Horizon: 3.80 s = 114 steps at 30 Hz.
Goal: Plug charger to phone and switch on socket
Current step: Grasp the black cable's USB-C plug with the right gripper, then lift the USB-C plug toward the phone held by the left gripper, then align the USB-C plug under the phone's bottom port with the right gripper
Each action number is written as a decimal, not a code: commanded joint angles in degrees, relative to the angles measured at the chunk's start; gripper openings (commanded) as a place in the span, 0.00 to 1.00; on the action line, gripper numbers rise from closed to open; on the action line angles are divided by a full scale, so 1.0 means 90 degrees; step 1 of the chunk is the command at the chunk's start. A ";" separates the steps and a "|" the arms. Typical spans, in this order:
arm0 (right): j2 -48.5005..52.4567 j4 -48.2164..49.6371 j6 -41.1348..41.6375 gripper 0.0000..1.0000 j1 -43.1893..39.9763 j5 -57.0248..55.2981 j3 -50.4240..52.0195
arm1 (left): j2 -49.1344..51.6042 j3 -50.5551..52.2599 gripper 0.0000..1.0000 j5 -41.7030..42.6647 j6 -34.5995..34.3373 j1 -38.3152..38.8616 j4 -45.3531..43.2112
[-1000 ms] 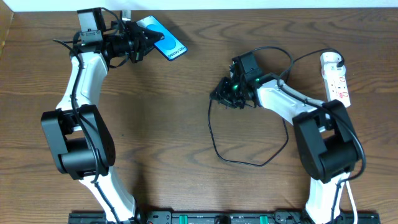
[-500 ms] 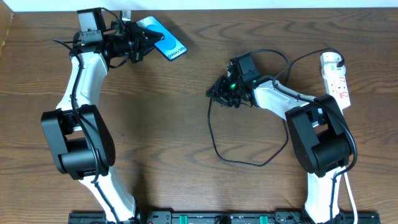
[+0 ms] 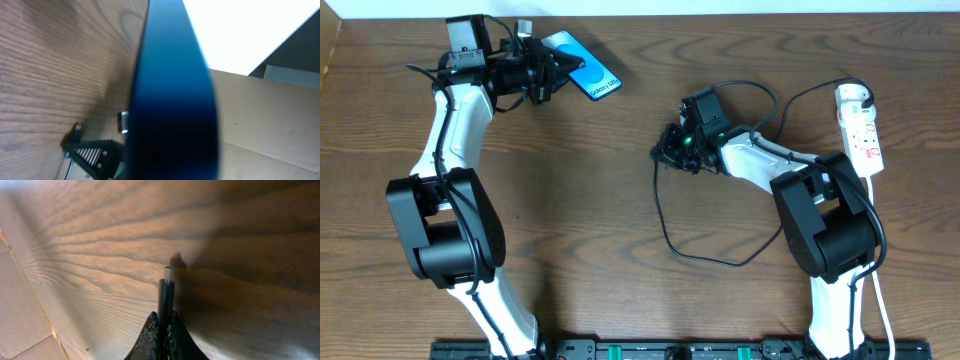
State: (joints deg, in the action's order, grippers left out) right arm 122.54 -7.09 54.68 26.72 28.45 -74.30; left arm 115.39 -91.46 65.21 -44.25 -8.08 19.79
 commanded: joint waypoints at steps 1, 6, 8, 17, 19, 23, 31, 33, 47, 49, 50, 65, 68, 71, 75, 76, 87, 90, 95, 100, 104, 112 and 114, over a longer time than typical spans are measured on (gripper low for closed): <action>0.0066 0.0155 -0.0653 0.01 0.0002 -0.0131 -0.0070 | -0.0141 -0.0053 0.07 0.0197 0.0396 0.0007 0.0117; 0.0063 0.0721 -0.1710 0.01 -0.0350 0.1234 -0.0073 | -0.0141 -0.0053 0.07 0.0372 0.0461 0.0007 0.0248; 0.0061 0.1144 -0.2135 0.01 -0.0597 0.2278 -0.0073 | -0.0141 -0.0053 0.07 0.0627 0.0614 0.0007 0.0243; -0.0345 0.1399 -0.2623 0.02 -0.1355 0.4860 -0.0073 | -0.0141 -0.0053 0.07 0.2339 0.0848 0.0007 -0.0138; -0.0483 0.1229 -0.2778 0.01 -0.1362 0.5129 -0.0073 | -0.0141 -0.0053 0.07 0.2705 0.0845 0.0015 -0.0340; -0.0913 0.0500 -0.3376 0.01 -0.1243 0.5119 -0.0073 | -0.0143 -0.0053 0.07 0.2769 0.0845 0.0019 -0.0379; -0.2103 -0.1486 -0.4561 0.01 -0.0935 0.4024 -0.0073 | -0.0143 -0.0053 0.07 0.2769 0.0918 0.0148 -0.0435; -0.2263 -0.1494 -0.4558 0.01 -0.0814 0.4099 -0.0073 | -0.0143 -0.0053 0.07 0.2769 0.0940 0.0250 -0.0512; -0.2336 -0.1156 -0.4367 0.01 -0.0508 0.4447 -0.0070 | -0.0143 -0.0056 0.08 0.2761 0.0488 0.0670 -0.1588; -0.2334 -0.1018 -0.4364 0.01 -0.0566 0.4452 -0.0070 | -0.0143 -0.0056 0.08 0.2754 0.0165 0.0678 -0.2023; -0.2334 -0.0988 -0.4364 0.01 -0.0597 0.4449 -0.0070 | -0.0143 -0.0056 0.07 0.2754 0.0019 0.0687 -0.2225; -0.2334 -0.0731 -0.4444 0.01 -0.1239 0.4719 -0.0070 | -0.0143 -0.0053 0.07 0.2154 -0.1219 0.1100 -0.3449; -0.2334 -0.0704 -0.4439 0.01 -0.1226 0.4813 -0.0070 | -0.0143 -0.0056 0.07 0.2152 -0.1217 0.1190 -0.3453; -0.2334 -0.0578 -0.4439 0.01 -0.1217 0.5078 -0.0070 | -0.0143 -0.0056 0.08 0.2152 -0.1214 0.1243 -0.3456; -0.2334 -0.0474 -0.4364 0.01 -0.1214 0.5316 -0.0070 | -0.0143 -0.0056 0.07 0.2178 -0.1214 0.1258 -0.3458; -0.2331 -0.0474 -0.4352 0.01 -0.1214 0.5321 -0.0070 | -0.0143 -0.0056 0.07 0.2186 -0.1214 0.1258 -0.3456; -0.2047 -0.0381 -0.4313 0.01 -0.1236 0.5935 -0.0066 | -0.0143 -0.0056 0.07 0.2567 -0.1214 0.1265 -0.3813; -0.1826 -0.0206 -0.4197 0.01 -0.1246 0.6249 -0.0066 | -0.0143 -0.0056 0.07 0.2567 -0.1214 0.1265 -0.3813; -0.1574 0.0019 -0.4061 0.01 -0.1256 0.6358 -0.0066 | -0.0143 -0.0056 0.07 0.2603 -0.1214 0.1265 -0.3813; -0.1566 0.0687 -0.3548 0.01 -0.1256 0.6360 -0.0066 | -0.0143 -0.0056 0.07 0.2611 -0.1212 0.1265 -0.3876; -0.1566 0.0797 -0.3473 0.01 -0.1256 0.6360 -0.0066 | -0.0143 -0.0056 0.07 0.2616 -0.1212 0.1265 -0.3980; -0.1566 0.0984 -0.3400 0.01 -0.1258 0.6404 -0.0066 | -0.0143 -0.0056 0.07 0.2601 -0.1209 0.1265 -0.4138; -0.1566 0.1168 -0.3269 0.01 -0.1258 0.6399 -0.0066 | -0.0143 -0.0056 0.07 0.2528 -0.1214 0.1263 -0.4165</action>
State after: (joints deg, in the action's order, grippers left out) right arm 108.73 2.11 23.62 15.66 84.49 -74.48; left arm 115.39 -91.35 86.94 -55.48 3.22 -16.93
